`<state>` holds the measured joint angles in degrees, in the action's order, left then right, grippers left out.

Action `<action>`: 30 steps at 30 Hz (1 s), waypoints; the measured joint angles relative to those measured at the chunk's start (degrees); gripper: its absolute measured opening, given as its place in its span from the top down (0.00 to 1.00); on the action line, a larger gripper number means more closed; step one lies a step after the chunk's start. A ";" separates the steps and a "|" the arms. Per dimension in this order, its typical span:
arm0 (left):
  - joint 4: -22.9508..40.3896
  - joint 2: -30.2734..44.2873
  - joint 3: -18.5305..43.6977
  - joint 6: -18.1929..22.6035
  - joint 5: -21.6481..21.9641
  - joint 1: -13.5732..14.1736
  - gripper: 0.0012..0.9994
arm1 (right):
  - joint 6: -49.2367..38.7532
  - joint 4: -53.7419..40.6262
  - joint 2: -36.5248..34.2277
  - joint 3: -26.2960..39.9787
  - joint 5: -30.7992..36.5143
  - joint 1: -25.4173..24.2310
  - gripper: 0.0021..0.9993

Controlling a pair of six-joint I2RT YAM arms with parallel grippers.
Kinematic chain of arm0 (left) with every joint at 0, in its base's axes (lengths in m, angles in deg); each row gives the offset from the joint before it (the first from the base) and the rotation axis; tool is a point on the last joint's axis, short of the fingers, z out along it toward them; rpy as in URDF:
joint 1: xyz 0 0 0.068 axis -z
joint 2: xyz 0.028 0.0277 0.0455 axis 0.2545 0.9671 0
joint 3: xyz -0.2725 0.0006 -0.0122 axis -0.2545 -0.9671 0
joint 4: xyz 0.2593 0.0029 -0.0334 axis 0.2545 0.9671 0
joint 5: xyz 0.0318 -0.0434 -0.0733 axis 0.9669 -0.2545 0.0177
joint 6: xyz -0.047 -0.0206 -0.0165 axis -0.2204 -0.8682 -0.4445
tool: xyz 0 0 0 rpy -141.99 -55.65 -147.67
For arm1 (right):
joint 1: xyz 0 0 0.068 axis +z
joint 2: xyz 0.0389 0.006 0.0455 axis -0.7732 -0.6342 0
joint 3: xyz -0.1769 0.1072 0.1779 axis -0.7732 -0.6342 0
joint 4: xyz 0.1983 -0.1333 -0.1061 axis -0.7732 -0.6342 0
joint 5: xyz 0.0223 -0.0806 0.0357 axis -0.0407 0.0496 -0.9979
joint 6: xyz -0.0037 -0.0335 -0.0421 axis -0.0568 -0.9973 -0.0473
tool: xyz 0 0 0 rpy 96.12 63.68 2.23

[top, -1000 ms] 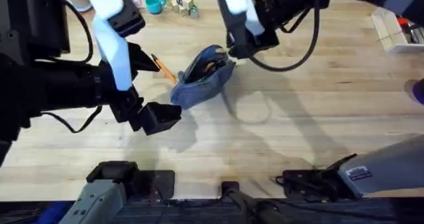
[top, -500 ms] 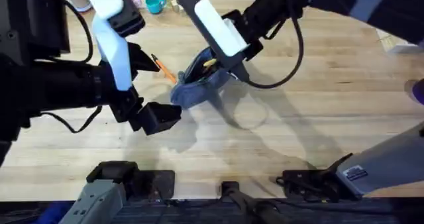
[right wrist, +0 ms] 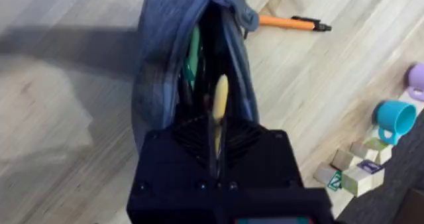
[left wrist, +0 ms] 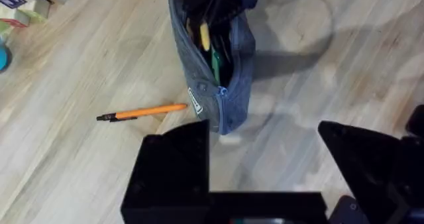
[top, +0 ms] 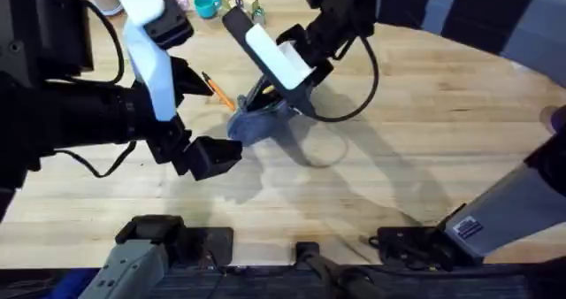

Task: Unzip the bag, pick up the pens from the table one at a time and place them inside, then zip the bag closed.

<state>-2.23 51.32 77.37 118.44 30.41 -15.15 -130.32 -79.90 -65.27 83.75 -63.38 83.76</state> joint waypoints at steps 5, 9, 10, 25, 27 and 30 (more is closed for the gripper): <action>0.00 0.00 0.00 0.02 0.00 0.00 0.01 | -0.01 0.79 -0.69 0.02 -0.01 1.11 0.97; 0.00 0.00 0.00 0.01 0.00 0.00 0.01 | -0.01 0.79 -1.75 0.02 -0.42 1.87 0.97; 0.00 0.00 0.00 0.02 0.00 0.00 0.01 | -0.01 0.80 -1.95 0.02 -0.71 2.02 0.97; 0.00 0.00 0.00 0.02 0.00 0.00 0.01 | 3.98 0.32 -2.12 0.02 -4.94 4.39 0.13; 0.00 0.00 0.00 0.02 0.00 0.00 0.01 | 4.12 0.30 -2.13 0.02 -4.94 4.37 0.01; 0.00 0.00 0.00 0.02 0.00 0.00 0.01 | 4.32 0.28 -2.12 0.02 -4.94 4.37 0.00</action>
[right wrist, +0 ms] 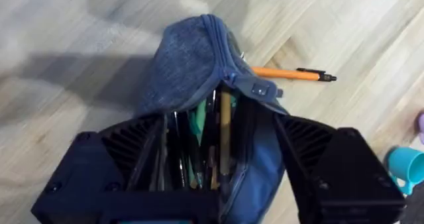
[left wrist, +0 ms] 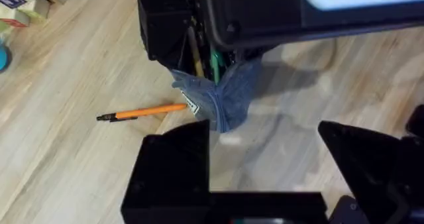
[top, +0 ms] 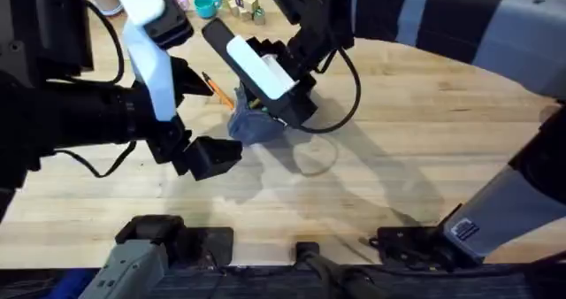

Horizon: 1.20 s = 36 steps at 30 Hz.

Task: Unzip the bag, pick up the pens from the table one at a time and place them inside, then zip the bag closed.

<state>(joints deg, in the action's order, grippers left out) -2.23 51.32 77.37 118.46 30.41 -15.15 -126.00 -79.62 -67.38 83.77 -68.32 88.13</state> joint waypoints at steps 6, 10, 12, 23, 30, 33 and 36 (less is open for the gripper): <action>0.00 0.00 0.00 -0.02 0.00 0.00 0.01 | 2.32 0.00 0.03 0.00 0.02 -0.02 0.00; 0.00 0.00 0.00 -0.02 0.00 0.00 0.01 | 7.06 -0.39 0.94 -0.02 0.02 -0.13 0.00; 0.00 0.00 0.00 0.00 0.00 0.00 0.01 | 9.59 -1.07 2.07 -0.02 0.00 -0.32 0.00; -5.46 0.00 0.00 -2.95 0.14 0.00 0.01 | 23.38 -3.65 13.65 -0.02 -0.90 -4.02 0.00; -13.85 0.11 0.00 -25.10 11.03 0.07 0.01 | 31.63 -3.72 19.79 -0.02 -0.91 -6.63 0.00; -14.21 0.91 0.00 -35.01 16.29 0.07 0.01 | 34.47 -3.72 22.45 0.00 -0.90 -7.31 0.00; -14.21 2.20 0.00 -40.67 18.48 0.07 0.01 | 37.23 -3.74 24.83 -0.02 -0.90 -7.52 0.00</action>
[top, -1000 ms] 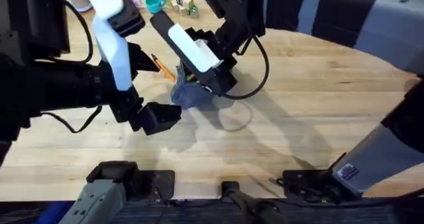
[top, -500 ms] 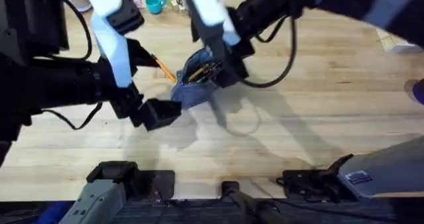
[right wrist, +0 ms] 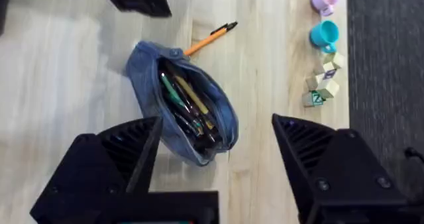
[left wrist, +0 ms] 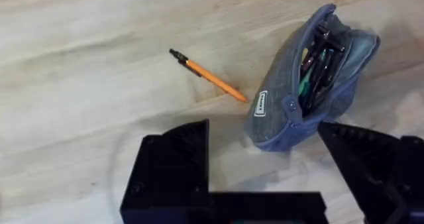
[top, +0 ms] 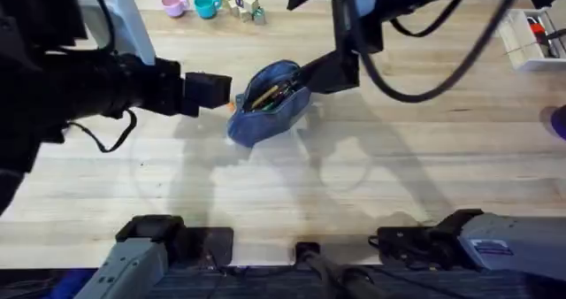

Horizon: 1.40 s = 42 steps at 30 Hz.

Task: Unzip the bag, pick up the pens from the table one at a time and place them inside, then zip the bag closed.

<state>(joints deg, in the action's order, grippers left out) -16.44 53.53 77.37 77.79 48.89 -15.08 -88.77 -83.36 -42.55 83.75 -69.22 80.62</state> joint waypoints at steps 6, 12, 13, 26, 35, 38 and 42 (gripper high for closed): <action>-0.64 3.72 0.00 -6.17 -2.64 0.01 0.01 | 9.71 -0.12 3.95 0.01 -0.19 0.00 0.00; -7.85 9.71 0.00 -23.04 2.10 0.04 0.01 | 16.22 -0.41 5.18 0.01 -0.24 0.00 0.00; -9.00 10.43 0.00 -24.64 2.55 0.04 0.01 | 16.52 -0.61 5.18 0.00 -0.24 0.00 0.00; -12.96 21.69 0.00 -47.23 5.32 0.04 0.00 | 17.91 -1.22 5.17 0.00 -0.26 0.00 0.00; -13.78 28.35 0.00 -56.49 8.25 0.04 0.00 | 17.91 -1.22 5.18 0.02 -0.24 0.00 0.00; -15.88 29.45 0.00 -57.99 8.67 0.18 0.00 | 17.91 -1.22 5.18 0.00 -0.26 0.00 0.00; -17.97 30.52 0.00 -59.17 9.66 1.65 0.00 | 17.91 -1.22 5.18 0.02 -0.26 0.00 0.00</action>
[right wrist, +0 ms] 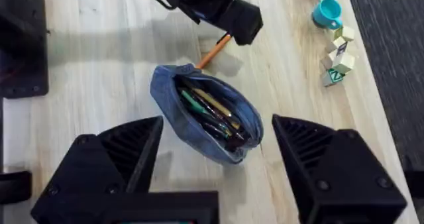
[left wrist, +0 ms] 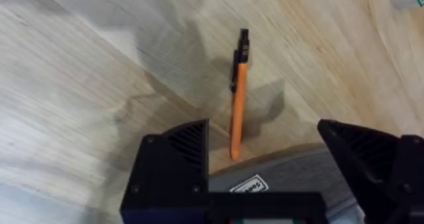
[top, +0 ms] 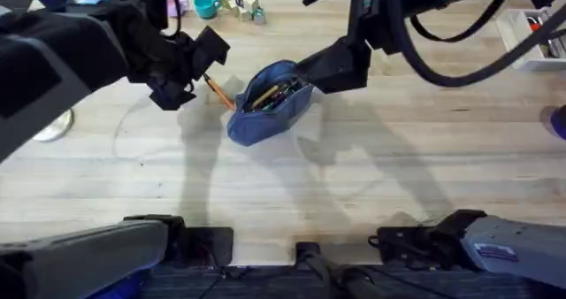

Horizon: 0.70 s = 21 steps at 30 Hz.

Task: Unzip the bag, pick up the pens from the table one at a time and place them inside, then zip the bag closed.

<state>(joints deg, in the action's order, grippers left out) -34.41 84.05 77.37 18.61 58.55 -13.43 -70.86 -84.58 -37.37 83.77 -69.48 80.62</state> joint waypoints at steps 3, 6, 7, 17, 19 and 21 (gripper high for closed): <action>-0.35 0.78 0.00 -0.28 1.15 1.78 0.00 | 0.00 0.00 0.00 -0.02 0.00 0.00 0.00; -0.52 1.91 0.00 -0.48 2.74 3.37 0.00 | 0.00 0.13 0.00 -0.02 0.00 0.00 0.00; -0.55 2.33 0.02 -0.71 3.48 3.88 0.00 | 0.00 0.22 0.00 0.00 0.00 0.00 0.00; -2.64 7.32 0.18 -2.01 7.46 7.68 0.00 | 0.00 0.42 0.00 0.00 0.00 0.00 0.00; -2.53 8.50 0.24 -2.02 7.60 7.83 0.00 | 0.00 0.44 -0.02 -0.01 0.00 0.00 0.00; -2.23 9.46 0.27 -2.05 7.76 7.81 0.00 | 0.02 0.48 -0.02 -0.02 0.00 0.00 0.00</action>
<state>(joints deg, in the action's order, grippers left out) -36.64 93.51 77.64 16.56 66.31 -5.62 -70.84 -84.10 -37.39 83.75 -69.48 80.62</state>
